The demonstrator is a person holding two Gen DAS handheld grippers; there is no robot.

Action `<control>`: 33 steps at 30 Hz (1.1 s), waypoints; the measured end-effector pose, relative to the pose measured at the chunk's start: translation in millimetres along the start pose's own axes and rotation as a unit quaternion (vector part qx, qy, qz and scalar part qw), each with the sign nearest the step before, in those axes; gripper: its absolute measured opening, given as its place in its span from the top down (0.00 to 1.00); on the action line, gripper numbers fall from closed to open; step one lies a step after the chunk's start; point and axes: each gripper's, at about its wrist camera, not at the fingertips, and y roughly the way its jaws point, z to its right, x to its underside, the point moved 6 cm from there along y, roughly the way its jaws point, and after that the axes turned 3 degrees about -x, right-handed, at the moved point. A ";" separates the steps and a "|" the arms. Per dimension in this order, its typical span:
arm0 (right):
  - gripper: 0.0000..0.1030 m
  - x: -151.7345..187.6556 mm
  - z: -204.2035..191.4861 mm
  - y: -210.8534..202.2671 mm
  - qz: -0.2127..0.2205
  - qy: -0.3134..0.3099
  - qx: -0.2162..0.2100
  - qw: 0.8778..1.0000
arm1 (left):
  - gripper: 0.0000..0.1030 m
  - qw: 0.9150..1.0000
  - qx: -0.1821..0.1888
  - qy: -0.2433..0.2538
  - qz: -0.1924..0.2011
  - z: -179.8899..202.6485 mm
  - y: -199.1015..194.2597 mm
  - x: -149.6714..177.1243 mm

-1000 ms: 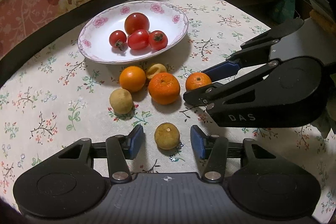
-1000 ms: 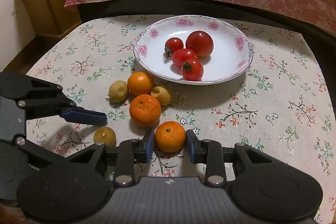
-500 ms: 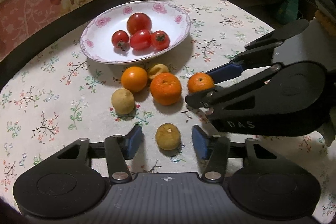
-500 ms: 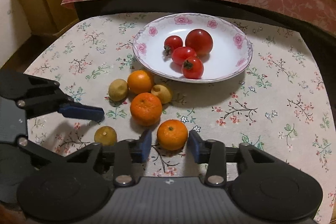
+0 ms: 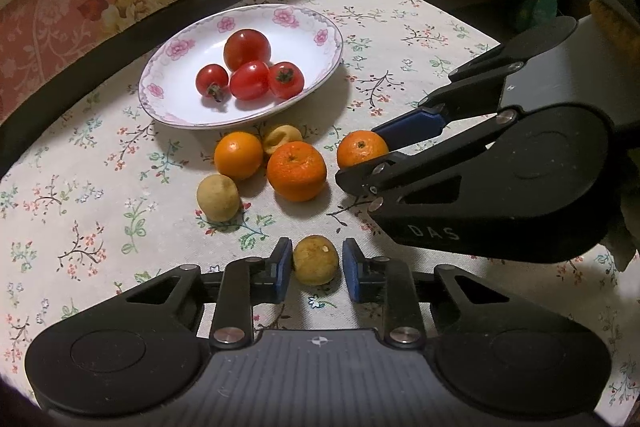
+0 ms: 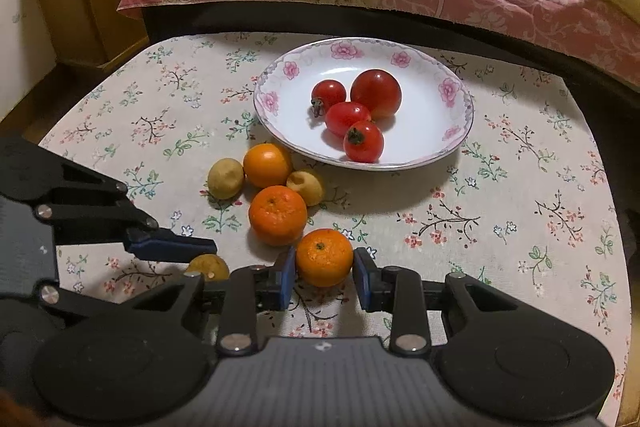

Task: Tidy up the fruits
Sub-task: 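Lift the tan fruit and tangerine with both grippers and carry toward the white plate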

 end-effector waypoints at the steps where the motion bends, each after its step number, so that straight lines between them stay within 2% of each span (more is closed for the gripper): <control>1: 0.76 -0.1 -0.3 -0.1 0.000 0.000 -0.001 1.000 | 0.67 1.000 0.000 0.000 0.000 0.0 0.2 0.1; 33: 0.76 -4.4 8.8 -7.5 0.014 0.026 -0.005 1.000 | 0.69 0.999 -0.005 -0.043 0.018 -20.8 -9.9 -9.7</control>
